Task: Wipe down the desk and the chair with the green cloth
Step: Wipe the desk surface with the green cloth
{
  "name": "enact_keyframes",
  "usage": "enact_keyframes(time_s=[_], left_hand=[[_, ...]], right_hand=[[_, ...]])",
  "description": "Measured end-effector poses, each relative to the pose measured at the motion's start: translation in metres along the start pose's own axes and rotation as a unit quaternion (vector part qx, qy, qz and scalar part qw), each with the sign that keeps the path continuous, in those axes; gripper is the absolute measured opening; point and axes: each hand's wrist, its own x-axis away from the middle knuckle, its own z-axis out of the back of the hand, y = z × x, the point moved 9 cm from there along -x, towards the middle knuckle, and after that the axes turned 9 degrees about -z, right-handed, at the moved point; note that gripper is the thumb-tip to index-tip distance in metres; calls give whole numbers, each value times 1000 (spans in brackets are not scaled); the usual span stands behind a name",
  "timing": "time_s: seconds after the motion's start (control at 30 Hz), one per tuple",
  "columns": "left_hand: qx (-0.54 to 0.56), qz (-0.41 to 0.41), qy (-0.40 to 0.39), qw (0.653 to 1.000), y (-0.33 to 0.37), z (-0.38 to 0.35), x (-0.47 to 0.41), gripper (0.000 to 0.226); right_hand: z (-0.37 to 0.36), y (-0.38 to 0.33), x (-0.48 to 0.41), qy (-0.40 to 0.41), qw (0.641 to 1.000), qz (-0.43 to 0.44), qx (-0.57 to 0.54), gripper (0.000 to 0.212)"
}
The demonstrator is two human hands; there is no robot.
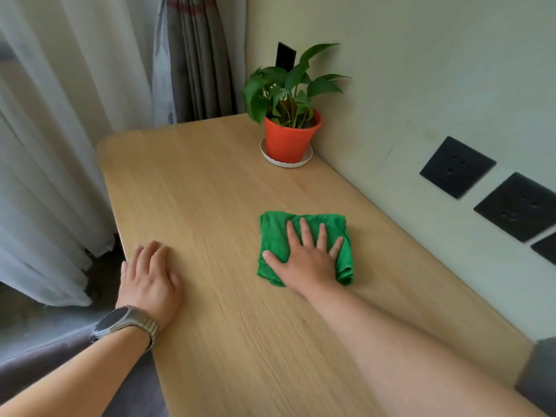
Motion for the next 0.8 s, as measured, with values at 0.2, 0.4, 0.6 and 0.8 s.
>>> enact_keyframes(time_s=[0.2,0.4,0.6,0.8], left_hand=[[3,39,-22,999,3,-8,23,51],[-4,2,-55,998,21,-5,54,81],[-46,11,-67,997,23,-2,61,70],[-62,11,-66,996,25,-2,60,57]], right_hand=[[-12,-69,74,4,992,123,-3,93],[-23,-82,148,9,974,225,3,87],[-25,7,155,10,968,250,15,89],[-5,200,86,3,999,24,44,99]])
